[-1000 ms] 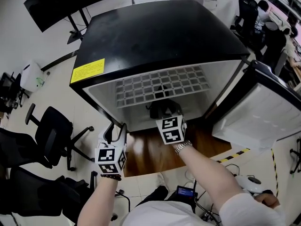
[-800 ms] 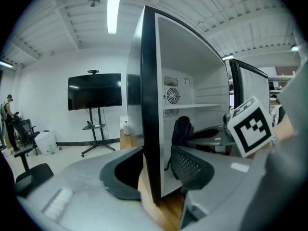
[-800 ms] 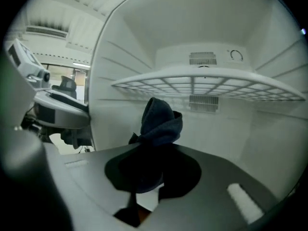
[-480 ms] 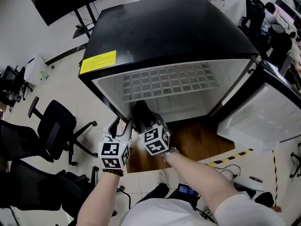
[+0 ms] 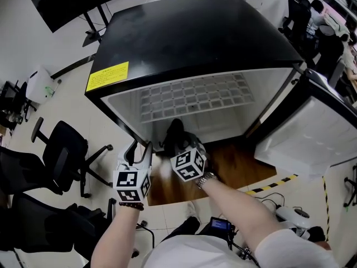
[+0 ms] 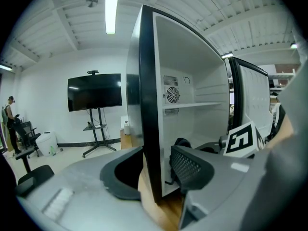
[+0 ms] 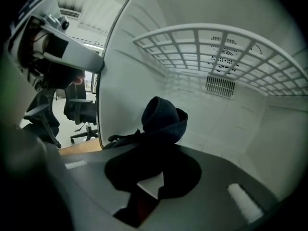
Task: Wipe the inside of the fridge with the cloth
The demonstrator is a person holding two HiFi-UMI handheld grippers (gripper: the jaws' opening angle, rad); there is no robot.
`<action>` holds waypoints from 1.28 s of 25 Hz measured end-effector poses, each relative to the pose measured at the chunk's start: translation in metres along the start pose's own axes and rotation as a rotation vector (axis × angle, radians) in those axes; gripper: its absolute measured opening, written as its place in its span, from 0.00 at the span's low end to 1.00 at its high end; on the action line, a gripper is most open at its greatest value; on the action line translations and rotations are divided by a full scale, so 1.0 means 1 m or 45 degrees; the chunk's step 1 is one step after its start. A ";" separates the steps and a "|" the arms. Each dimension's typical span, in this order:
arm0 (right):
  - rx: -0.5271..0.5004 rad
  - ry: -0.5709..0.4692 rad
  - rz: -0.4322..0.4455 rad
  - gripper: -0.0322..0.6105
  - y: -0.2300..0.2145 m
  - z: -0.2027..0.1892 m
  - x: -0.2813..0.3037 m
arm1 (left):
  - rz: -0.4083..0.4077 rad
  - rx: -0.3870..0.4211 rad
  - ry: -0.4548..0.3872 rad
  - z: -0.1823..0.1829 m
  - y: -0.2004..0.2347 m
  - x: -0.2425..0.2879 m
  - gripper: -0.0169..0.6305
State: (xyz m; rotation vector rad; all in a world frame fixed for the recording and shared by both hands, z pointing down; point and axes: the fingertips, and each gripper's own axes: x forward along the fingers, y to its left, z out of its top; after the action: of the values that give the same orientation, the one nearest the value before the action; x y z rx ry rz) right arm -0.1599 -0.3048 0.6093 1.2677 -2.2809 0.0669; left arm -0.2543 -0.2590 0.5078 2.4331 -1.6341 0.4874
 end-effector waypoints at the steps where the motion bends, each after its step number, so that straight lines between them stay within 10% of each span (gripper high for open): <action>1: 0.002 0.004 -0.013 0.14 -0.005 -0.003 -0.002 | 0.001 0.000 0.000 0.000 0.000 0.000 0.30; 32: 0.126 0.239 -0.474 0.14 -0.166 -0.083 -0.077 | -0.005 -0.030 -0.009 0.000 0.002 -0.002 0.28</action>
State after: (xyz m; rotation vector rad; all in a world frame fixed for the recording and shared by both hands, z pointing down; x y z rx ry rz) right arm 0.0411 -0.3138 0.6109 1.6438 -1.8734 0.1602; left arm -0.2569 -0.2585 0.5068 2.4236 -1.6287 0.4570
